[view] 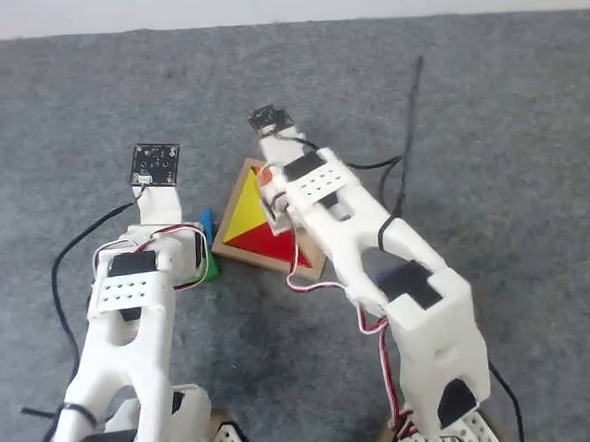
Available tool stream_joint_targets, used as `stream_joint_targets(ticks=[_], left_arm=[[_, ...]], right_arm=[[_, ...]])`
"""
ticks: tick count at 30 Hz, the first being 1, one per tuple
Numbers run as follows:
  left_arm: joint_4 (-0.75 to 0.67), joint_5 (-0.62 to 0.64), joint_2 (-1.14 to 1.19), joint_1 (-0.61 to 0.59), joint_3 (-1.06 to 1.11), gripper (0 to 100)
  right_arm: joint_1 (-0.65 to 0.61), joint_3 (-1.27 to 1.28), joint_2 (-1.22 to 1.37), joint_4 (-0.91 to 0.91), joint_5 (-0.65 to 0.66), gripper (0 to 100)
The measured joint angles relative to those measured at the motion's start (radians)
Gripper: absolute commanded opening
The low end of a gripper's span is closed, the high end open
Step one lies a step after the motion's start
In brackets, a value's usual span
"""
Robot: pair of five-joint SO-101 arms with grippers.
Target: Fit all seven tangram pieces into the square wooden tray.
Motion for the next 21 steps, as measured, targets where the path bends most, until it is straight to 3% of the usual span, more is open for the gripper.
stream_joint_targets(ticks=[9,13,21], left_arm=[[0.0,0.0,0.0,0.002,0.0,13],[0.0,0.0,0.0,0.002,0.0,13],[0.0,0.0,0.0,0.002,0.0,13]], right_arm=[[0.003,0.0,0.0,0.003,-0.002,9.5],[0.003,0.0,0.0,0.003,-0.002,0.2],[0.043,-0.021,0.003,0.005,0.009,1.6]])
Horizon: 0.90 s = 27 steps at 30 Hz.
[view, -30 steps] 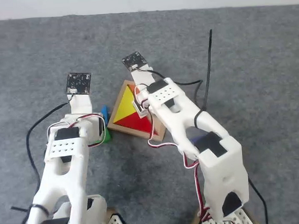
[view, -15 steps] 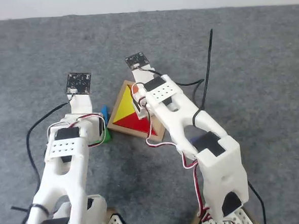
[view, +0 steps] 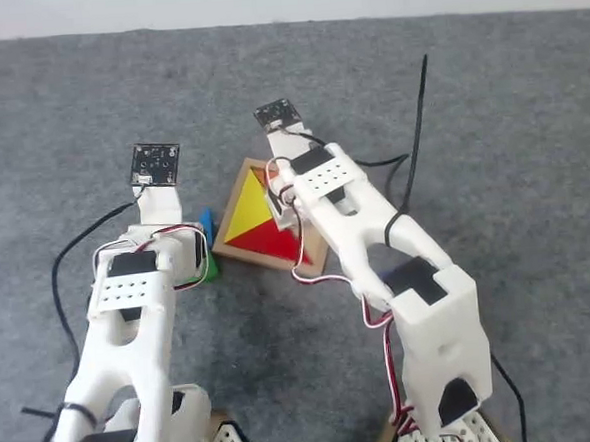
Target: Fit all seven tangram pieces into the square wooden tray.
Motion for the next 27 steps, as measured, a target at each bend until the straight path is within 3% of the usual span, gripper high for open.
stream_joint_targets(ticks=[15,19,27], left_arm=[[0.0,0.0,0.0,0.0,0.0,13],[0.0,0.0,0.0,0.0,0.0,13],[0.0,0.0,0.0,0.0,0.0,13]], right_arm=[[0.086,-0.012,-0.152,-0.071,0.003,2.0],[0.084,-0.012,-0.109,-0.126,0.071,1.8],[0.083,-0.012,-0.112,-0.023,0.109,1.6]])
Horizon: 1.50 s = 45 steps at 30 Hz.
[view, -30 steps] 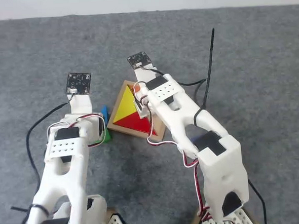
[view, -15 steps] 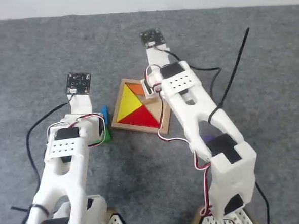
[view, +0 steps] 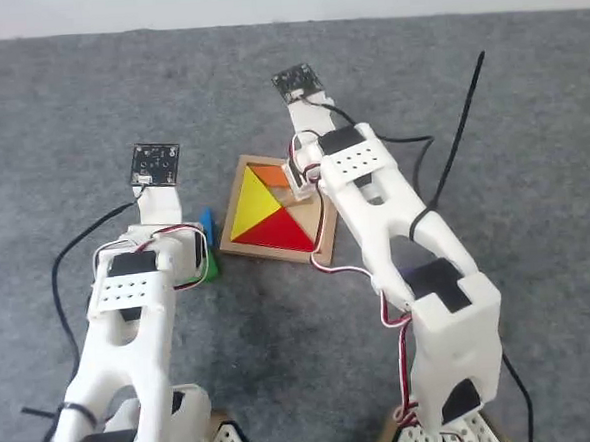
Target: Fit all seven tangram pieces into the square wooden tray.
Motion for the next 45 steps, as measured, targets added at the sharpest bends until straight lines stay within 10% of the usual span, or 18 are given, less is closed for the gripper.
stream_joint_targets(ticks=[15,45], left_arm=[[0.0,0.0,0.0,0.0,0.0,13],[-0.003,0.0,0.0,0.041,0.021,13]], right_arm=[[-0.101,0.463,-0.313,-0.175,0.052,1.7],[-0.011,0.117,-0.048,-0.253,0.104,1.6]])
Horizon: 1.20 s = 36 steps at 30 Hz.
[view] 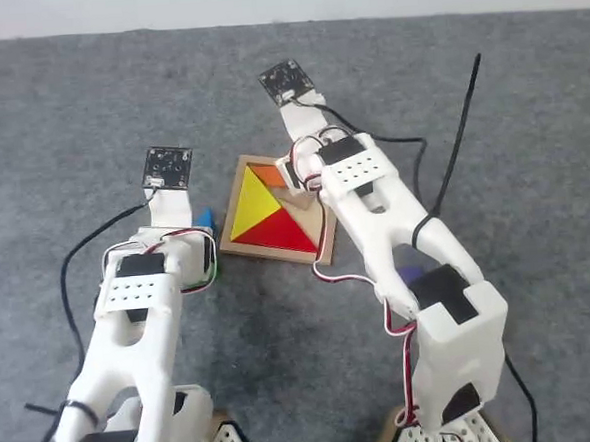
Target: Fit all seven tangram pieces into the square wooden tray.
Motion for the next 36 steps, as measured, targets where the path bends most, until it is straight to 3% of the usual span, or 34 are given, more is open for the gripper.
stream_joint_targets(ticks=[12,36], left_arm=[[0.0,0.0,0.0,0.0,0.0,13],[0.0,0.0,0.0,0.0,0.0,13]], right_arm=[[0.057,-0.005,0.098,0.161,0.0,1.6],[-0.038,-0.014,0.133,0.029,0.049,1.6]])
